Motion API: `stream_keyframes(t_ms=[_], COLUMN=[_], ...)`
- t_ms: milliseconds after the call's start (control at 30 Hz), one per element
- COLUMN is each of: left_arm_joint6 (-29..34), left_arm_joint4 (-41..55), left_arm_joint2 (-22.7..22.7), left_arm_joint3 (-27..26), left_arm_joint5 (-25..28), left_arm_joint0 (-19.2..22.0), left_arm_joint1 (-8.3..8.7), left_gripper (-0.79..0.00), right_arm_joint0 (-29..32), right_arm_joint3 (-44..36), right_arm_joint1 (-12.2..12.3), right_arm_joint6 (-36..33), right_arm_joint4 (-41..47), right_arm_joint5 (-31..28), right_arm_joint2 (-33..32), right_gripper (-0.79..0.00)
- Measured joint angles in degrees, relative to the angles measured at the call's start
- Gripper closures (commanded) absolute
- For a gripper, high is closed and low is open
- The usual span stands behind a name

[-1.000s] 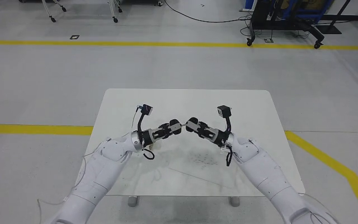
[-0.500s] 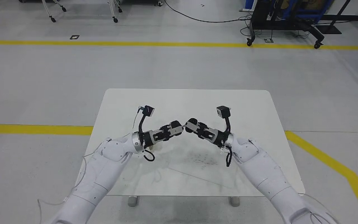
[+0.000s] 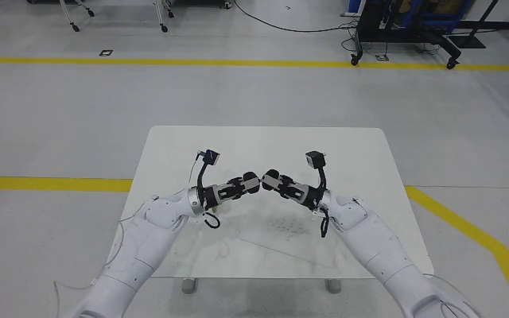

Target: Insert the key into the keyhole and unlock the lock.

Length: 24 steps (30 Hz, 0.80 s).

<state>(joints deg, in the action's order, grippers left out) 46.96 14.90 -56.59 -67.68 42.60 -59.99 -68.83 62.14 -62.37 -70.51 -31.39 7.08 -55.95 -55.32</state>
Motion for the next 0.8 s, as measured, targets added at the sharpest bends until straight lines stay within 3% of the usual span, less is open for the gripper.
stream_keyframes(t_ms=[100, 133, 167, 200, 800], left_arm_joint6=[-0.1, -0.1, -0.2, -0.2, -4.6], left_arm_joint4=[-0.2, -0.4, -0.6, -0.8, -3.9], left_arm_joint2=[0.0, 0.1, 0.1, 0.1, -2.2], left_arm_joint3=[0.1, 0.1, 0.1, 0.0, -0.6], left_arm_joint5=[0.0, 0.1, 0.1, 0.2, -0.5], left_arm_joint0=[0.1, 0.1, 0.0, 0.0, -0.7], left_arm_joint1=[-0.01, -0.01, -0.01, 0.0, 0.44], left_gripper=[0.0, 0.0, 0.0, 0.0, 0.0], right_arm_joint0=[-0.1, -0.1, -0.1, 0.0, 0.1], right_arm_joint3=[0.0, 0.0, 0.0, 0.0, -0.4], right_arm_joint1=[0.0, 0.0, 0.0, 0.0, 0.1], right_arm_joint6=[-0.4, -0.5, -0.5, -0.5, -0.3], right_arm_joint4=[-0.1, -0.1, -0.1, 0.0, -0.2], right_arm_joint5=[-0.1, -0.1, 0.0, 0.0, 0.7], right_arm_joint2=[0.1, 0.1, 0.1, 0.1, -0.1], right_gripper=[0.0, -0.157, -0.56, -0.785, -0.785])
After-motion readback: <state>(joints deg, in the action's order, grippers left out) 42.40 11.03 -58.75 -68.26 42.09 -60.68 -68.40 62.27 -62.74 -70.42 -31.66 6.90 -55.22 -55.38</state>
